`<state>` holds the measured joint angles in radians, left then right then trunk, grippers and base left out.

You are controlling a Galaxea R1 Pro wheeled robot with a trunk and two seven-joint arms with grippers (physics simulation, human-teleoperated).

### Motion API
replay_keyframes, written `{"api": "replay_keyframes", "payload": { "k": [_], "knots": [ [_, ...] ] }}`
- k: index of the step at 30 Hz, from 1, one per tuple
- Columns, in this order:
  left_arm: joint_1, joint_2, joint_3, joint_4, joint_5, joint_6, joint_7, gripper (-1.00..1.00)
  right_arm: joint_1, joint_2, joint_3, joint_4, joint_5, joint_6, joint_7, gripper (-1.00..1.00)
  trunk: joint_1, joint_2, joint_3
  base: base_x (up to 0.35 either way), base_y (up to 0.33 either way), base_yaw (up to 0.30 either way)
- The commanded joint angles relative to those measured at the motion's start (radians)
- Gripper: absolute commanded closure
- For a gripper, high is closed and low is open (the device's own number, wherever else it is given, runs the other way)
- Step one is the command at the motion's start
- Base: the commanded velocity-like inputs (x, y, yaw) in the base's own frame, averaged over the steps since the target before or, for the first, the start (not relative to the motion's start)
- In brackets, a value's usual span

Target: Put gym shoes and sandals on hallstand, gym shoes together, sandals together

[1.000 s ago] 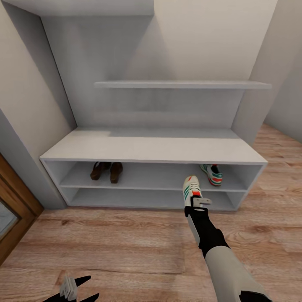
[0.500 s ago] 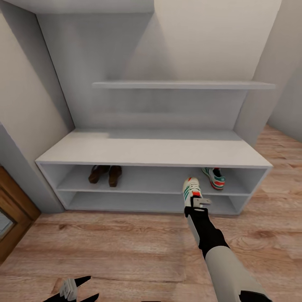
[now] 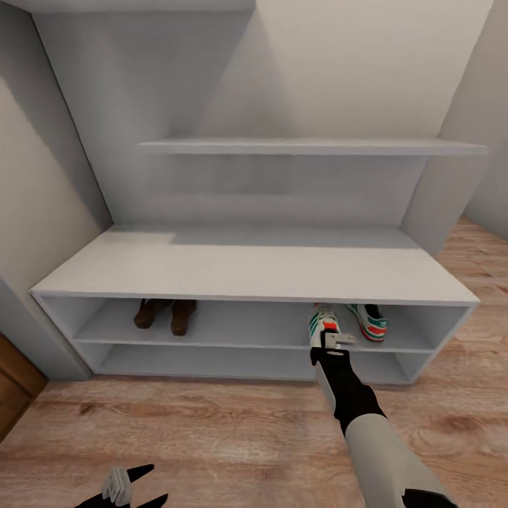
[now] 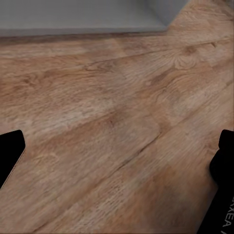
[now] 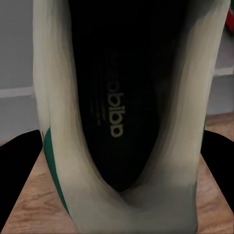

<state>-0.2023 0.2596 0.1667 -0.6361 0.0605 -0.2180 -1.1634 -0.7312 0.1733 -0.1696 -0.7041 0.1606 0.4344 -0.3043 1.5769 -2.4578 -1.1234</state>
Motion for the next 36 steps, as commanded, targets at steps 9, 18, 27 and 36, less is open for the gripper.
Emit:
{"api": "replay_keyframes", "payload": {
  "k": [9,18,27,36],
  "knots": [
    [0.001,0.000,0.002,0.001,0.001,-0.007,-0.002,-1.00,0.000,0.001,-0.003,-0.002,0.011,0.007,0.002,1.00,0.000,0.000,-0.001,0.064,-0.026,0.000],
    [0.001,-0.001,0.000,0.001,0.001,-0.007,-0.002,-1.00,0.000,0.001,-0.004,-0.002,0.011,0.006,0.002,1.00,0.000,0.000,-0.001,0.134,-0.165,0.000],
    [0.001,-0.002,0.001,0.001,0.001,-0.008,-0.002,-1.00,0.000,0.001,-0.004,-0.003,0.011,0.007,0.002,1.00,0.000,0.000,-0.001,0.027,-0.029,0.000],
    [0.001,-0.002,0.001,0.001,0.001,-0.008,-0.001,-1.00,0.000,0.001,-0.004,-0.003,0.011,0.007,0.002,1.00,0.000,0.000,-0.001,0.163,-0.064,0.000]
  ]
}}
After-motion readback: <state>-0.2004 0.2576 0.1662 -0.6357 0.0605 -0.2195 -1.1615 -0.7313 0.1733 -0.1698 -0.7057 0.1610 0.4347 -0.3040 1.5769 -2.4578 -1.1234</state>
